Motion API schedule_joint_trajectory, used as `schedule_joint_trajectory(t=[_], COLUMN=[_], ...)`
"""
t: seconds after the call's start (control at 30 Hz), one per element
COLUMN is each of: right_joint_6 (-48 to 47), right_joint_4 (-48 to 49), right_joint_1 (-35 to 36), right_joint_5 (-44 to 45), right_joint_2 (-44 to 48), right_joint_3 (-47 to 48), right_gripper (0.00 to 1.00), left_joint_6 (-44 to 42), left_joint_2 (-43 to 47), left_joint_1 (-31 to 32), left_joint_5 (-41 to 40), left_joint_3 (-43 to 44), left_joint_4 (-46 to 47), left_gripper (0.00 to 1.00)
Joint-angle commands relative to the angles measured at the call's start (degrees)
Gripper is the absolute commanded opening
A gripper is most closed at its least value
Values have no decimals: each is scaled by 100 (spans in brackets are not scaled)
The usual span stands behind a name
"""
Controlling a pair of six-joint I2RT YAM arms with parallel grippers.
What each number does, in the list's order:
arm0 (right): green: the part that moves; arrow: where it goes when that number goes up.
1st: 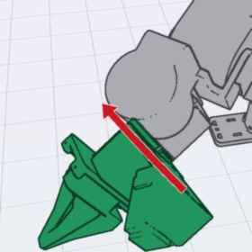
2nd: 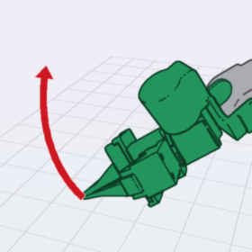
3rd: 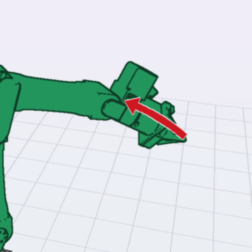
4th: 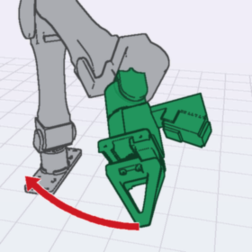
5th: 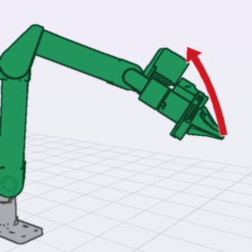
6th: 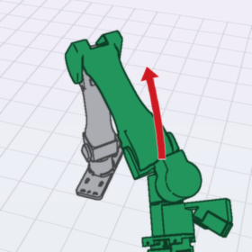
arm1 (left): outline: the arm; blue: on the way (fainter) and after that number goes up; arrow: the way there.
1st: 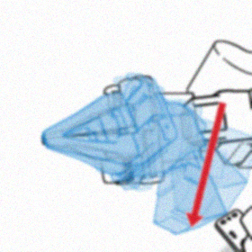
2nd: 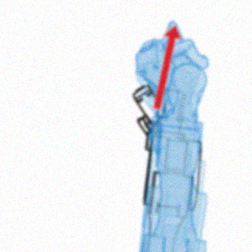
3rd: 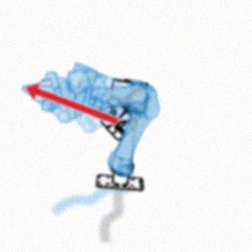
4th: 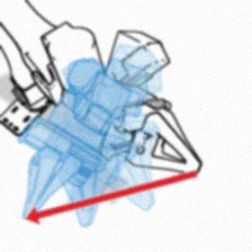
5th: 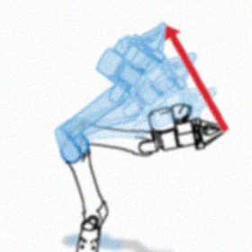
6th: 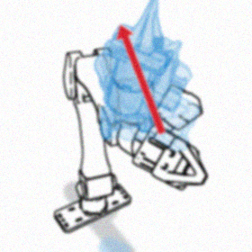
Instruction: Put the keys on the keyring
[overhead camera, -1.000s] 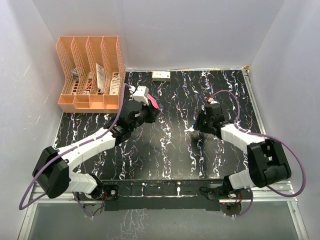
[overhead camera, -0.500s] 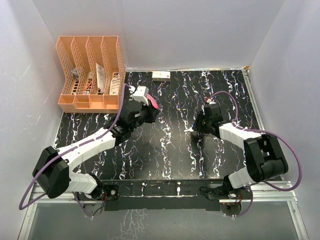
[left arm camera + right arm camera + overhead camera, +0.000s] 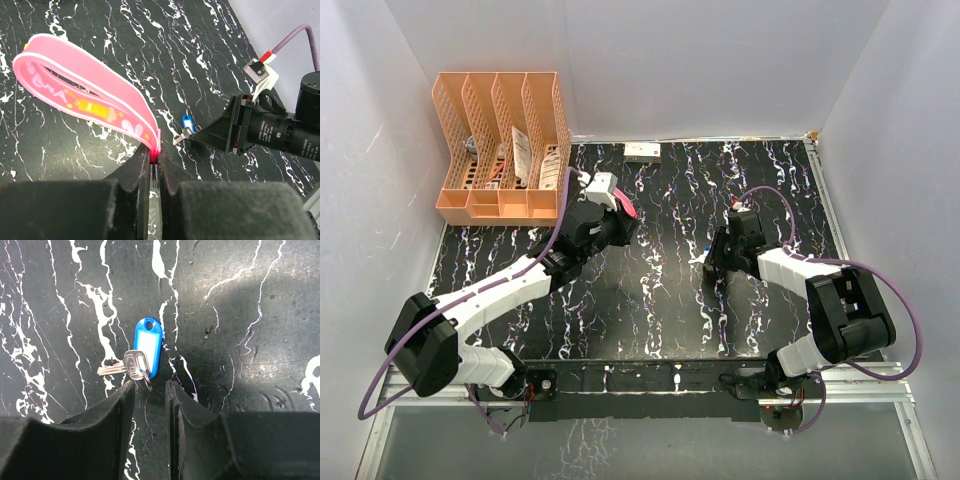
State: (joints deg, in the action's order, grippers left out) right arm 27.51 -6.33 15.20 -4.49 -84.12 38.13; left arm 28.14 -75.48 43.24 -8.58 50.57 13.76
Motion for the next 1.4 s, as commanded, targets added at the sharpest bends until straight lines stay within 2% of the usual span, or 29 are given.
schedule_joint_trajectory(t=[0.0, 0.13, 1.1, 1.37], right_joint_6=[27, 28, 9, -6], right_joint_4=[338, 347, 501, 493], right_joint_1=[-35, -46, -53, -52], right_joint_5=[7, -1, -131, -107], right_joint_2=[-23, -52, -178, -145], right_joint_3=[-14, 2, 28, 21], right_gripper=[28, 23, 16, 7], left_joint_6=[7, 7, -2, -2], left_joint_2=[182, 167, 148, 143], left_joint_1=[17, 18, 17, 17], left_joint_5=[-74, -70, -107, -125], left_joint_3=[-28, -34, -20, -29], left_joint_4=[136, 144, 128, 127], left_gripper=[0, 0, 0, 0])
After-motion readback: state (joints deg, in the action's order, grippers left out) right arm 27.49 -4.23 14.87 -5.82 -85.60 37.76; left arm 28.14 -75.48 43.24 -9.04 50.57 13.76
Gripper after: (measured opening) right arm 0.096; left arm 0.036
